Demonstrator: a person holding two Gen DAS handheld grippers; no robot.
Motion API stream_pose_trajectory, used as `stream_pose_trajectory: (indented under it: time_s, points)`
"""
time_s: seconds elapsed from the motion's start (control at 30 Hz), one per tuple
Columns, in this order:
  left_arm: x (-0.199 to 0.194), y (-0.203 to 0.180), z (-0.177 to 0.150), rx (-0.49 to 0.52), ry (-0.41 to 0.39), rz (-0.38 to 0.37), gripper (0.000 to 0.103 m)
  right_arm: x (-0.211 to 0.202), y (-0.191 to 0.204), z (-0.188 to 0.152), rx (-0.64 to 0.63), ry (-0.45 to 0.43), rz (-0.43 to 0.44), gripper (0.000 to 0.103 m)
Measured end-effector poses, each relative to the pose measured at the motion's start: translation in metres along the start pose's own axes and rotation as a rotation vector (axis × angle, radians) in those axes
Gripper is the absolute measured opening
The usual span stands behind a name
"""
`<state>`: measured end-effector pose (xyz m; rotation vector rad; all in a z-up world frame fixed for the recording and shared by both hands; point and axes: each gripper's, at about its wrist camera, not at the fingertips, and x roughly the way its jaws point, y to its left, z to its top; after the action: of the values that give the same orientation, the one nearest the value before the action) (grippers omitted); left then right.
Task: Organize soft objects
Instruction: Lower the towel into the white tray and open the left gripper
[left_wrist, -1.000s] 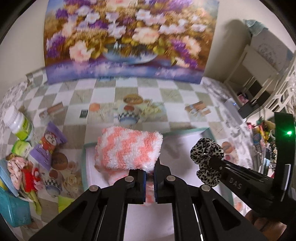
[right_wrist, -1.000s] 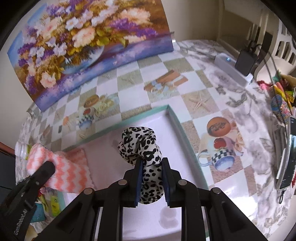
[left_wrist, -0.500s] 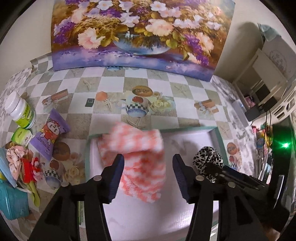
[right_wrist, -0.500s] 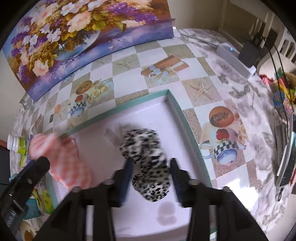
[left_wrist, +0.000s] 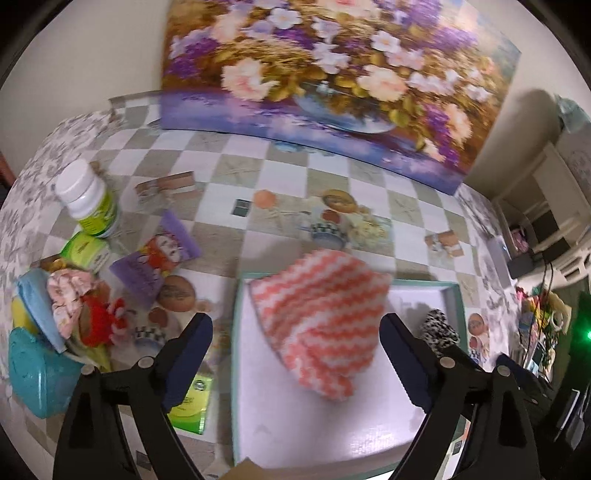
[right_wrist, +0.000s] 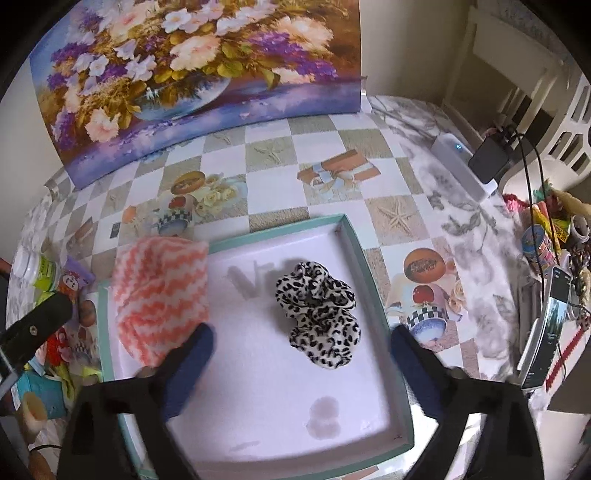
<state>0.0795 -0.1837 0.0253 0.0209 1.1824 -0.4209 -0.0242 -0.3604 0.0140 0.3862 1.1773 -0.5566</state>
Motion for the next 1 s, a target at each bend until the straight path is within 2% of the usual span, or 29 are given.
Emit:
stream_pose_trajectory:
  time_s: [0.13, 0.23, 0.43, 0.53, 0.73, 1.0]
  points:
    - [-0.009, 0.021, 0.006, -0.036, -0.028, 0.025, 0.093, -0.002, 0.006, 0.0, 0.01, -0.004, 0.011, 0.103]
    - [-0.022, 0.041, 0.012, -0.062, -0.08, 0.067, 0.103, -0.006, 0.013, 0.0, 0.025, -0.02, 0.029, 0.103]
    - [-0.05, 0.088, 0.022, -0.126, -0.161, 0.128, 0.103, -0.021, 0.039, 0.003, 0.001, -0.059, 0.076, 0.103]
    - [-0.067, 0.115, 0.024, -0.162, -0.203, 0.158, 0.103, -0.036, 0.057, 0.005, -0.028, -0.09, 0.066, 0.103]
    - [-0.104, 0.161, 0.021, -0.234, -0.273, 0.218, 0.103, -0.055, 0.102, 0.0, -0.095, -0.092, 0.158, 0.103]
    - [-0.128, 0.209, 0.011, -0.26, -0.299, 0.328, 0.103, -0.05, 0.164, -0.019, -0.168, -0.053, 0.256, 0.103]
